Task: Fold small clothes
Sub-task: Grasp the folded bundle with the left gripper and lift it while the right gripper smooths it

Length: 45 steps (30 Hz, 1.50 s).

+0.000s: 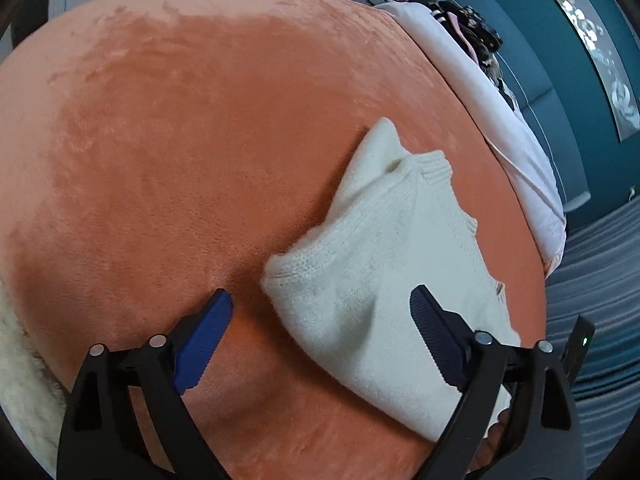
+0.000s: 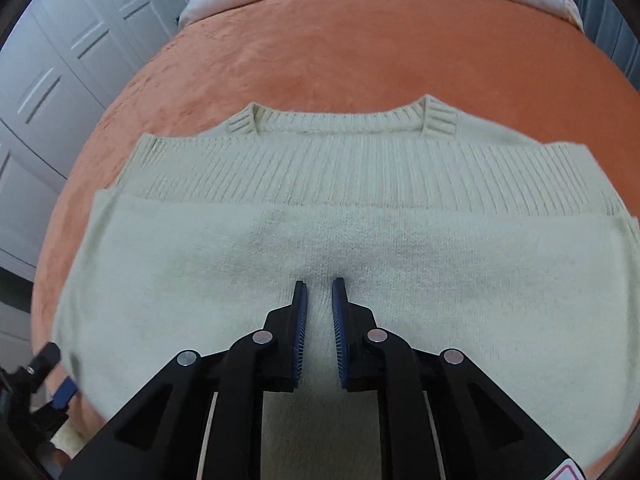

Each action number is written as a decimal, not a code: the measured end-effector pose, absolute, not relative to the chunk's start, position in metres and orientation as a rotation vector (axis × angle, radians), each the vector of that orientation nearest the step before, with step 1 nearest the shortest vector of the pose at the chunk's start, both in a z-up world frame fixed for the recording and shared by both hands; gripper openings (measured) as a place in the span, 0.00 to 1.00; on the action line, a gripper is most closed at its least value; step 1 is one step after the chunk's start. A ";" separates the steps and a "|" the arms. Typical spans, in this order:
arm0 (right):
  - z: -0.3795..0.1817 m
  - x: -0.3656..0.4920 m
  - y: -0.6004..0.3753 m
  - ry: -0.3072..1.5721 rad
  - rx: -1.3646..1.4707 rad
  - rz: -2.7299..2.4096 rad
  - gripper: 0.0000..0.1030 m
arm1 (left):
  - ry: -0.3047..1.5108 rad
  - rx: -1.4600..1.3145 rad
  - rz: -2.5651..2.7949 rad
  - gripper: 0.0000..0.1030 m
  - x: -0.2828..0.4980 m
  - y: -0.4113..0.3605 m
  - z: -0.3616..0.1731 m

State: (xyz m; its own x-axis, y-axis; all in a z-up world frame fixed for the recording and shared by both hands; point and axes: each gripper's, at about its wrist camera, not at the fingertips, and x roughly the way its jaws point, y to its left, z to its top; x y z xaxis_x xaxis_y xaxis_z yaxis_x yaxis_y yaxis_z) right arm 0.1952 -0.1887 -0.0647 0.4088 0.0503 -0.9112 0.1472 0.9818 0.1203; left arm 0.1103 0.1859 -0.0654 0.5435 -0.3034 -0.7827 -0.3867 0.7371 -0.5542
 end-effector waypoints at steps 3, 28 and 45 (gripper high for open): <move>-0.063 0.193 -0.176 1.145 0.104 -0.085 0.13 | 0.982 -0.776 0.090 0.95 0.118 0.180 -0.067; -0.032 0.068 -0.354 0.953 0.764 0.018 0.31 | 0.973 -0.138 -0.687 0.21 0.093 -0.162 0.022; -0.015 0.085 -0.348 0.945 0.969 0.092 0.72 | 0.892 0.124 -0.415 0.83 0.035 -0.049 -0.020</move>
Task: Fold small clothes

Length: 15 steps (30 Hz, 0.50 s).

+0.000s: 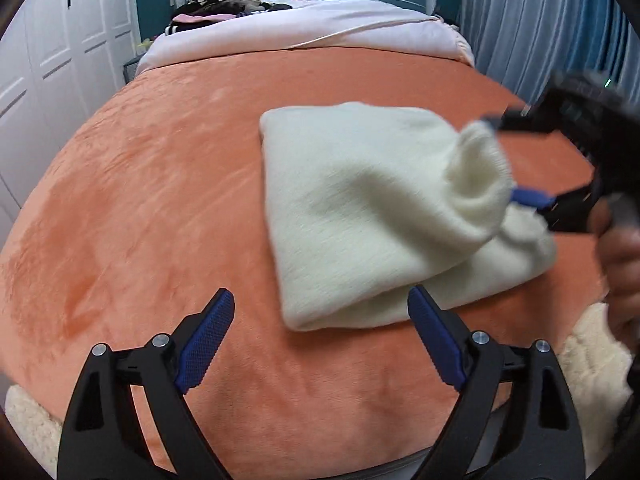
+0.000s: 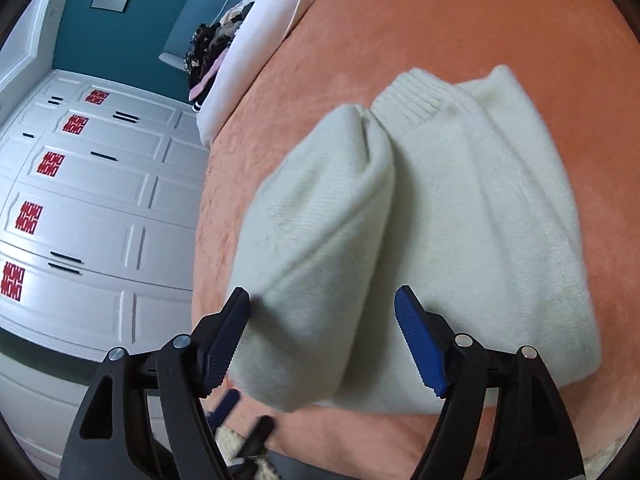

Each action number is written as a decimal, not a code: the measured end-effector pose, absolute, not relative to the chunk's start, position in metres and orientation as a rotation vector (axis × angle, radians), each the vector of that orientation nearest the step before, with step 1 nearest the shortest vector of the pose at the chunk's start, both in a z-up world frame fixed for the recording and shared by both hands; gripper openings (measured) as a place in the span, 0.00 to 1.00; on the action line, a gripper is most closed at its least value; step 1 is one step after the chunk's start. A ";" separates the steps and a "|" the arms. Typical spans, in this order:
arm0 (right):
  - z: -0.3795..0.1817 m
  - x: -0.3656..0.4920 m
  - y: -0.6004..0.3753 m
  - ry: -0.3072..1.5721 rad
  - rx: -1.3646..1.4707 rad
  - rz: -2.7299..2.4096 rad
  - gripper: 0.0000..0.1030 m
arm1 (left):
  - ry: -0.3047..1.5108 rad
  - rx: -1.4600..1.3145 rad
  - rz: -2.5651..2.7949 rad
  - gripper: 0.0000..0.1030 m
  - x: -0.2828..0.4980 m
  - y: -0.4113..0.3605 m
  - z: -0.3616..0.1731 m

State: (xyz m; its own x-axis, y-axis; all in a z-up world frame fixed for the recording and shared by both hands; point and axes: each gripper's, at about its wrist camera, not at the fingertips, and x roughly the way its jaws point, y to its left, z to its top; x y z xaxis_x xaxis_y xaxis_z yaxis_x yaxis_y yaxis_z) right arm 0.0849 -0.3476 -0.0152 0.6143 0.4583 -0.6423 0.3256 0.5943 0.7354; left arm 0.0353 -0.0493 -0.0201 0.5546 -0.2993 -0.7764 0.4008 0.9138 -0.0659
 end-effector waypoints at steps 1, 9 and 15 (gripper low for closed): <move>-0.005 0.082 -0.349 0.918 0.960 0.103 0.72 | 0.888 0.120 -0.413 0.83 0.034 -0.046 -0.022; -0.010 0.091 -0.339 1.049 0.832 0.058 0.76 | 0.965 0.138 -0.370 0.83 0.051 -0.051 -0.050; 0.028 0.116 -0.302 0.972 0.628 0.051 0.18 | 0.983 0.089 -0.407 0.27 0.058 -0.050 -0.038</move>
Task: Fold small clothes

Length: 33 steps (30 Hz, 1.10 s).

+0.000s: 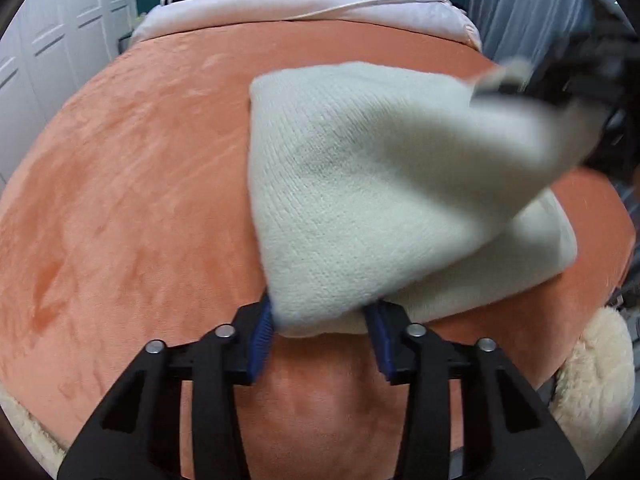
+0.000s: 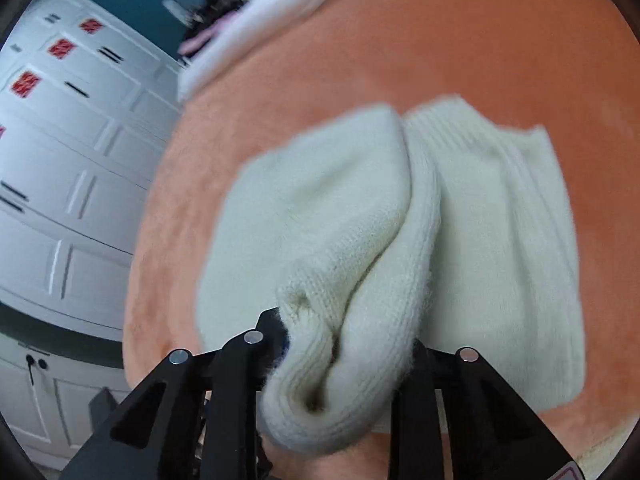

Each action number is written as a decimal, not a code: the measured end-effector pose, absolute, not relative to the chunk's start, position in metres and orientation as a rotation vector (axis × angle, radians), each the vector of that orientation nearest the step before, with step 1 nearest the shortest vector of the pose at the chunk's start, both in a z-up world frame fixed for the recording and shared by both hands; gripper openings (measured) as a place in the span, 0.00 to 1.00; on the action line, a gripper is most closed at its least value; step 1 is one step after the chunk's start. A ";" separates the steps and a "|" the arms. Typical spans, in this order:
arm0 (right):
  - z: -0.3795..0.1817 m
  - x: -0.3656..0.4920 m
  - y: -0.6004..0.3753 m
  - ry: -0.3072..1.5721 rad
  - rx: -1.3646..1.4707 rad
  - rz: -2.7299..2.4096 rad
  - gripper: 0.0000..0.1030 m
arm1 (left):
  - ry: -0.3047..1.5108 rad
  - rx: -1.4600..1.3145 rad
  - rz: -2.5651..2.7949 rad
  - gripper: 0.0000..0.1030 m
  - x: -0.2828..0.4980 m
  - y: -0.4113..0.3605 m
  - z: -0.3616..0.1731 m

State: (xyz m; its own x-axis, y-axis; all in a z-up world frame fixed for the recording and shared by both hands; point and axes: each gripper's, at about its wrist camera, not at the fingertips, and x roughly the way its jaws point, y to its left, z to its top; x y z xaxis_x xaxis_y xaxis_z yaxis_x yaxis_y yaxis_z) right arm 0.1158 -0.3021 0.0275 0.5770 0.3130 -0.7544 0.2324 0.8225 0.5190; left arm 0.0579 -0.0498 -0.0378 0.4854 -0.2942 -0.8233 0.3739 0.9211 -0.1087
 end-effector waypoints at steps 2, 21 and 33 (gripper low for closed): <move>0.074 0.102 -0.309 0.822 0.666 0.133 0.18 | 0.991 0.045 -0.432 0.22 0.058 -0.048 -0.032; -0.036 0.027 -0.407 0.919 0.862 -0.077 0.31 | 1.094 0.035 -0.391 0.52 0.053 -0.059 -0.042; -0.015 -0.009 -0.396 0.762 0.866 -0.084 0.17 | 0.984 0.103 -0.353 0.72 0.041 -0.053 -0.009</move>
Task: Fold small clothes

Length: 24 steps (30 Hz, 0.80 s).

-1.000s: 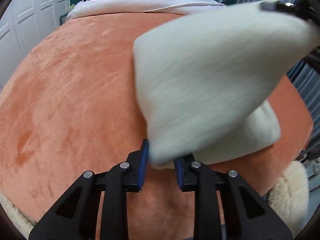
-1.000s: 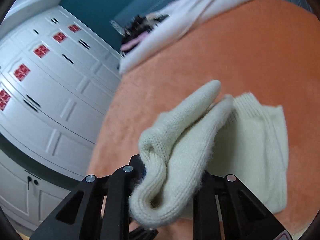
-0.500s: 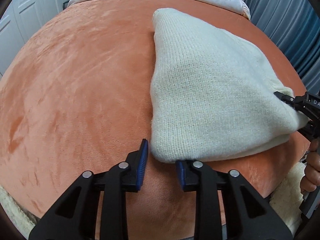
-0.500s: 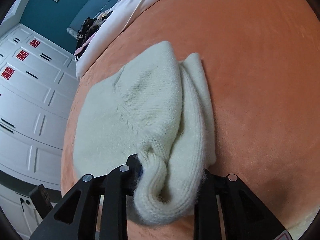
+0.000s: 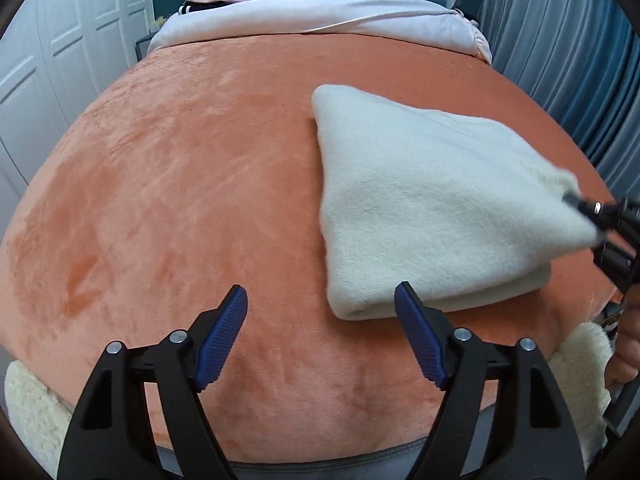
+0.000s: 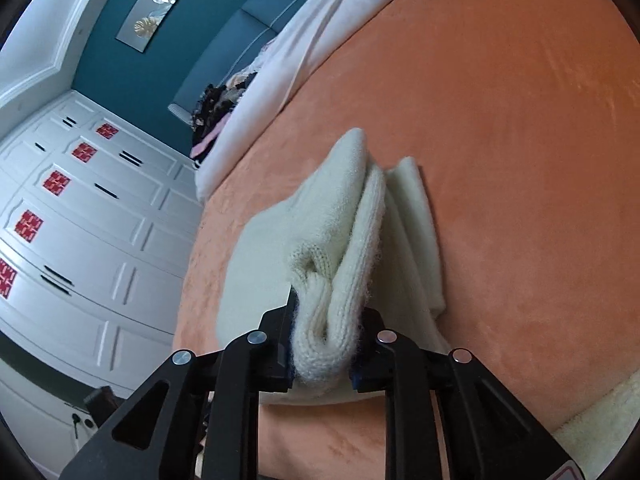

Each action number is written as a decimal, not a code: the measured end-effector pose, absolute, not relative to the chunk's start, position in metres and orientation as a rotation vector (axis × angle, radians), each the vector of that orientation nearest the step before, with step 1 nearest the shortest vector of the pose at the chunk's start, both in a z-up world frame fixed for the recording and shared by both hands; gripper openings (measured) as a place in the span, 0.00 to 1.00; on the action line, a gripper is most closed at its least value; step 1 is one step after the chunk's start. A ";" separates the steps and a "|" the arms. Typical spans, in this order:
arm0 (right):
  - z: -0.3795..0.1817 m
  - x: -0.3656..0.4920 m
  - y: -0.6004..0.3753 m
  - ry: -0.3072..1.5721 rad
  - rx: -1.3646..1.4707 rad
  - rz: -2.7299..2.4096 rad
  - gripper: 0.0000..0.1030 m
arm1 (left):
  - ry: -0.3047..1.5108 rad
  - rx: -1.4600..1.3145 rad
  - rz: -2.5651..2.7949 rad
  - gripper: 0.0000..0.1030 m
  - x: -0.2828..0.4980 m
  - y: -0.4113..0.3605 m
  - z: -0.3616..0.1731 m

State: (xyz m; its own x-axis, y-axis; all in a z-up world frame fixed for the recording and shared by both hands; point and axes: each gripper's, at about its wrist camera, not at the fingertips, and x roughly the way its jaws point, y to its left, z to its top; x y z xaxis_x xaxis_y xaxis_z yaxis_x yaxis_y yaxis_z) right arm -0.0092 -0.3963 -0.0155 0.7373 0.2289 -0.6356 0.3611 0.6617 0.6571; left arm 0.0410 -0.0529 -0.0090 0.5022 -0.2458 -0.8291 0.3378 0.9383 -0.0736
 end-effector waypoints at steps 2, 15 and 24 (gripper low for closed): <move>-0.058 -0.003 -0.399 0.915 0.888 -0.136 0.16 | 1.039 0.090 -0.346 0.73 0.047 -0.051 -0.023; 0.045 0.022 -0.371 0.813 0.497 -0.160 0.27 | 1.007 0.151 -0.299 0.72 0.046 -0.056 -0.013; 0.004 0.060 -0.383 0.977 0.468 -0.235 0.22 | 1.005 0.187 -0.288 0.72 0.042 -0.059 -0.012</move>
